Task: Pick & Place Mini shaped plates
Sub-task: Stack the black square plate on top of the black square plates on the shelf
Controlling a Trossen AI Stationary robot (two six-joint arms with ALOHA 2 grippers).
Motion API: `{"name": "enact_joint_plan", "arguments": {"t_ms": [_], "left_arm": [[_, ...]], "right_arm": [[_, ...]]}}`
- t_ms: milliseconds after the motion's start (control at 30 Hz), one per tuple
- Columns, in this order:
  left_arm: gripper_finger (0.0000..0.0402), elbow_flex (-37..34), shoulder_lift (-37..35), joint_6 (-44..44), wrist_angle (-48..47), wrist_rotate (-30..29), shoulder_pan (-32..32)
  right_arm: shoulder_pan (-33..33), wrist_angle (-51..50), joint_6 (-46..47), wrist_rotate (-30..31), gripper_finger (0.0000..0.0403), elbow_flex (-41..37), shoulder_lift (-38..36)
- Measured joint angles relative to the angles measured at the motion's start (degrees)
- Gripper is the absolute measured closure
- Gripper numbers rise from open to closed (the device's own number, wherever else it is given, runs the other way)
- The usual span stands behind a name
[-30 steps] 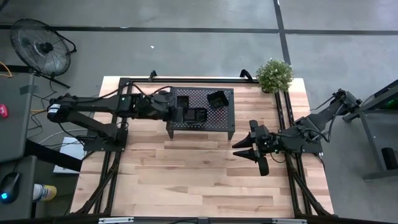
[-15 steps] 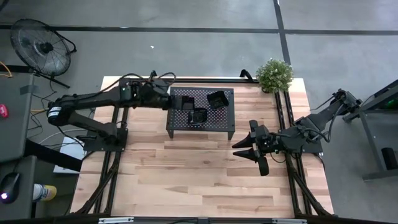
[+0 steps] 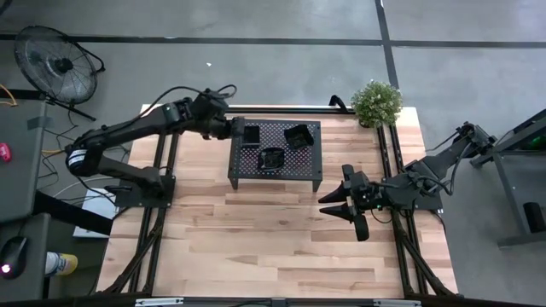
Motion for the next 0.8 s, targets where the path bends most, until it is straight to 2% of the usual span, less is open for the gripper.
{"name": "enact_joint_plan", "arguments": {"t_ms": [333,800], "left_arm": [[0.0401,0.0,3.1,3.3,-0.1,9.2,7.1],[0.0401,0.0,6.6,4.7,-0.7,12.9,8.0]], "right_arm": [[0.0,0.0,-1.3,0.3,0.0288,0.0,0.0],[0.0,0.0,-1.3,0.2,0.0288,0.0,0.0]]}}
